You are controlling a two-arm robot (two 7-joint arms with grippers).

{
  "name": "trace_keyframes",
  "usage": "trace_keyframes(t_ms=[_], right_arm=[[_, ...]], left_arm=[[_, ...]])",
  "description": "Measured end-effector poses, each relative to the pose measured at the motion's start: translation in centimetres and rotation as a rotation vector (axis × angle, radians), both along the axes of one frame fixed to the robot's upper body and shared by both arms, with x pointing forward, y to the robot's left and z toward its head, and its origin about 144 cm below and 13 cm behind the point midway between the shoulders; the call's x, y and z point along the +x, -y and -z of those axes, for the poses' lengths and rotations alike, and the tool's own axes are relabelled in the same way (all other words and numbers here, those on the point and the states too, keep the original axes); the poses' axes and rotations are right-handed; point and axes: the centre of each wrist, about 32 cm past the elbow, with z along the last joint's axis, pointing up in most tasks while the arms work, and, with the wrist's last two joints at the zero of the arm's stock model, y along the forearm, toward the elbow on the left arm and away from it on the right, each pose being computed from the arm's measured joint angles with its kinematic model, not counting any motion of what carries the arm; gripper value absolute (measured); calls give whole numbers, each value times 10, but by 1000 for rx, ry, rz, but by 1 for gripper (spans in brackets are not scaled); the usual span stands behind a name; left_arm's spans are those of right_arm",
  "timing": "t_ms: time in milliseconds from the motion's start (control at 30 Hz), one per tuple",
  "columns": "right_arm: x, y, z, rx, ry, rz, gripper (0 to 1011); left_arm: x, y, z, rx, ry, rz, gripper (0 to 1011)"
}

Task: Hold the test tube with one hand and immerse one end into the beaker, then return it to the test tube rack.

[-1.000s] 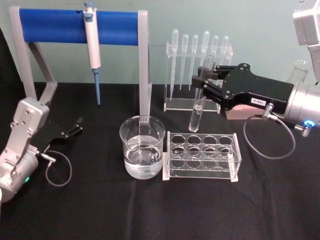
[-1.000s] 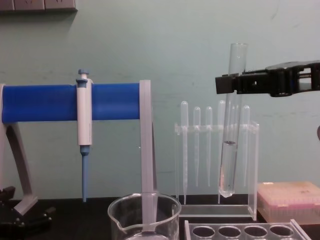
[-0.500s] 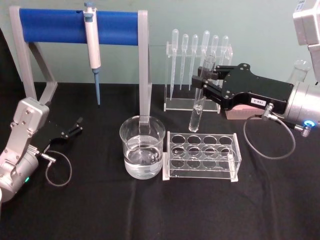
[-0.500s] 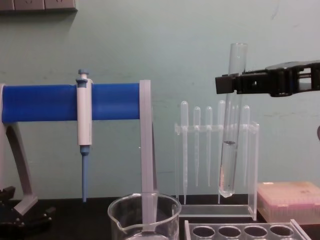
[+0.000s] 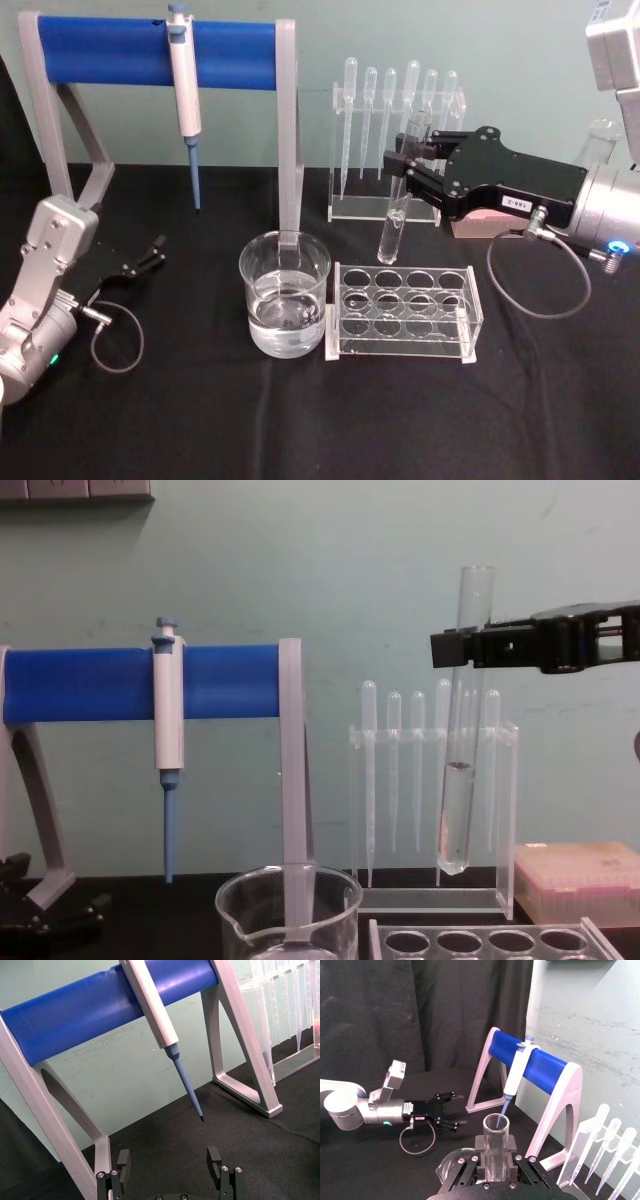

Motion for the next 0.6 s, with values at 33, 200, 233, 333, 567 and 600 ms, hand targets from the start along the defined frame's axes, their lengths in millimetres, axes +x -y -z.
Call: trace_keyframes(t_ms=[33,200,233,333,567,600], right_arm=[[0,0,0,0,0,0,226],[0,0,0,0,0,0,226],[0,0,0,0,0,0,226],[0,0,0,0,0,0,226],[0,0,0,0,0,0,226],[0,0,0,0,0,0,226]], left_arm=[[0,0,0,0,0,0,1000],[0,0,0,0,0,0,1000],[0,0,0,0,0,0,1000],[0,0,0,0,0,0,1000],[0,0,0,0,0,0,1000],[0,0,0,0,0,0,1000]])
